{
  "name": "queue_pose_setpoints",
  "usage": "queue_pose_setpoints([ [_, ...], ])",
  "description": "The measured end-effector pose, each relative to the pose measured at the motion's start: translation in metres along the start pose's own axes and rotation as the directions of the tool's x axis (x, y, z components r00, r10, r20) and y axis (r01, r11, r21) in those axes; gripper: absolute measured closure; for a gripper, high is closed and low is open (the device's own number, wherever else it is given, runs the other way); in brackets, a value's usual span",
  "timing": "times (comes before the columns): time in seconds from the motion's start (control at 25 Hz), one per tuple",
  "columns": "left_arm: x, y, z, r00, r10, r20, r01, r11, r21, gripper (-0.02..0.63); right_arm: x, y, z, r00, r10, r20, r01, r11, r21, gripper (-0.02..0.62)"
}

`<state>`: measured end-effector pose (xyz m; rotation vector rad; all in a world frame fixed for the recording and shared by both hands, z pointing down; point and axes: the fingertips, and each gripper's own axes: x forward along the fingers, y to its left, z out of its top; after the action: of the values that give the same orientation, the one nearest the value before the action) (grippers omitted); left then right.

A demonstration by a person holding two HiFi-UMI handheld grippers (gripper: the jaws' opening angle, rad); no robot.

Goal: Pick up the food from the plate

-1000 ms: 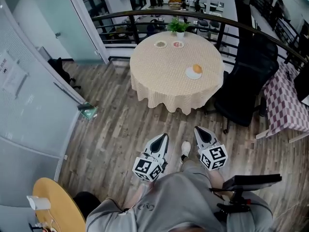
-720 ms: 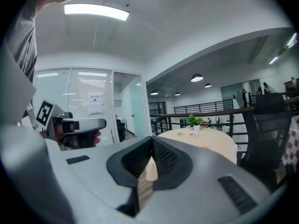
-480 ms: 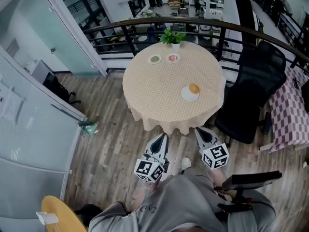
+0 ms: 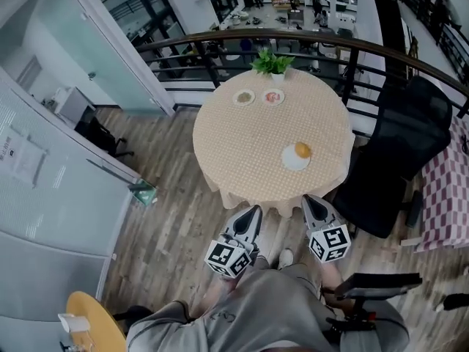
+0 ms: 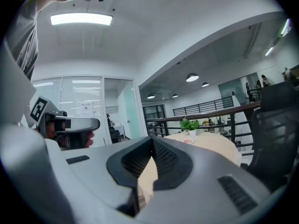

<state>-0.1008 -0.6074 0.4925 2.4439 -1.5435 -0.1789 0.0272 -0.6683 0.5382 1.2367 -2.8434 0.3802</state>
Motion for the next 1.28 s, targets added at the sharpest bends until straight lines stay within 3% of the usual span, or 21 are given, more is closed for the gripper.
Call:
queue_pose_setpoints([
  [0.16, 0.023, -0.007, 0.003, 0.999, -0.034, 0.009, 0.034, 0.999, 0.000, 0.609, -0.003, -0.013, 0.007, 0.999, -0.026, 0.023, 0.025, 0.997, 0.070, 0.586],
  [0.48, 0.046, -0.016, 0.023, 0.989, -0.136, 0.057, 0.135, 0.991, 0.021, 0.609, -0.012, -0.023, 0.045, 0.994, -0.078, 0.077, 0.080, 0.997, -0.022, 0.586],
  [0.92, 0.037, 0.008, 0.010, 0.993, -0.110, 0.040, 0.111, 0.994, -0.015, 0.609, 0.005, -0.024, 0.053, 0.993, -0.087, 0.083, 0.096, 0.989, -0.113, 0.586],
  [0.96, 0.035, 0.009, 0.009, 0.994, -0.105, 0.037, 0.105, 0.994, -0.013, 0.609, 0.007, -0.026, 0.054, 0.992, -0.100, 0.078, 0.110, 0.985, -0.133, 0.568],
  [1.0, 0.033, 0.010, 0.009, 0.994, -0.101, 0.035, 0.101, 0.995, -0.008, 0.609, 0.010, -0.028, 0.054, 0.990, -0.124, 0.070, 0.134, 0.978, -0.159, 0.400],
  [1.04, 0.032, 0.011, 0.009, 0.995, -0.098, 0.034, 0.098, 0.995, -0.005, 0.609, 0.012, -0.031, 0.055, 0.986, -0.152, 0.062, 0.161, 0.970, -0.185, 0.296],
  [1.28, 0.027, 0.020, 0.009, 0.997, -0.072, 0.041, 0.073, 0.997, -0.029, 0.609, 0.023, -0.039, 0.054, 0.983, -0.181, 0.033, 0.184, 0.953, -0.239, 0.281],
])
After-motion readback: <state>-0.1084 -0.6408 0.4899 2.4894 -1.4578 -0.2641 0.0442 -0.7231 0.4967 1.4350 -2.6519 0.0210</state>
